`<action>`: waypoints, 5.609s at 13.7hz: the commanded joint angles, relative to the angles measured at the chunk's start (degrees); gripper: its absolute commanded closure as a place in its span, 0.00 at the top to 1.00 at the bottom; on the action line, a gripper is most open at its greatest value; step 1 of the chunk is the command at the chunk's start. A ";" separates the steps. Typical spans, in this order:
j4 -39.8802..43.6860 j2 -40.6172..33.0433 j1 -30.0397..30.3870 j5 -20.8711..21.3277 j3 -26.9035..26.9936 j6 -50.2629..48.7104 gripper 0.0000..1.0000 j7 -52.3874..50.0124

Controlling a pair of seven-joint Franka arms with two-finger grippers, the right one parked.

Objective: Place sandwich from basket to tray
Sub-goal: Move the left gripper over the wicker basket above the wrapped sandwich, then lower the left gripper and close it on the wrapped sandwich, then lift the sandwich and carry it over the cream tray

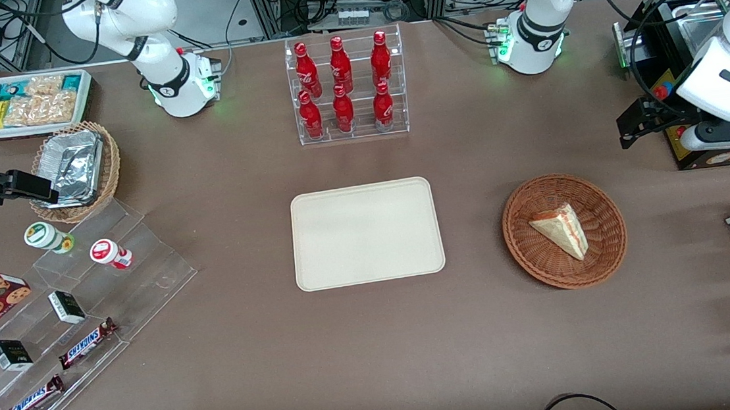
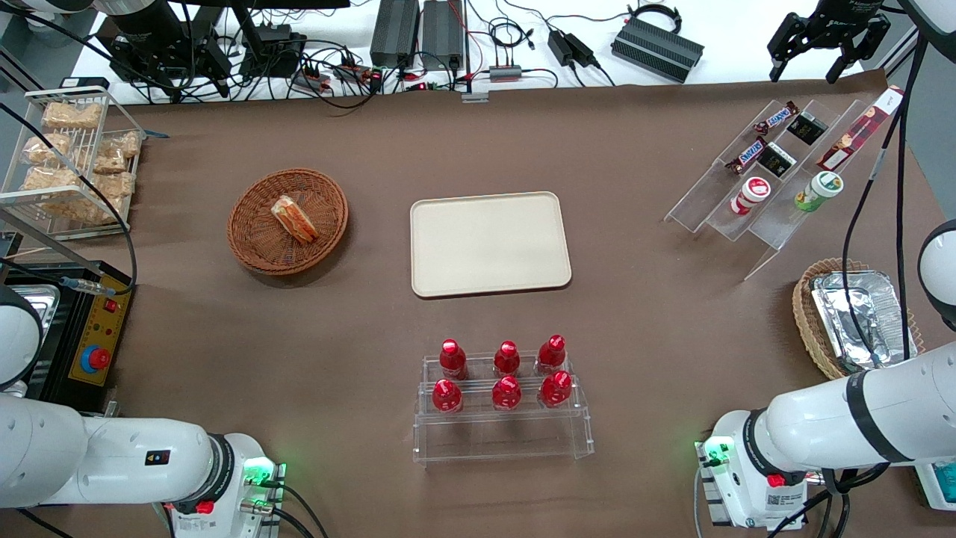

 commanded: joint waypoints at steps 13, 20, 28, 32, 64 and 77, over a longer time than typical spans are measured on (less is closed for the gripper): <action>-19.91 2.51 -0.10 -0.04 0.46 20.09 1.00 -15.93; -36.35 2.59 0.07 -0.22 0.38 41.89 1.00 -29.38; -40.92 8.13 -0.10 -0.92 0.11 55.69 1.00 -35.64; -42.25 11.38 -0.10 -1.01 -0.06 62.56 1.00 -37.83; 1.32 18.49 -9.66 2.86 -12.46 17.48 0.00 -37.93; 7.84 37.48 -29.45 7.32 -12.10 28.46 0.00 -41.26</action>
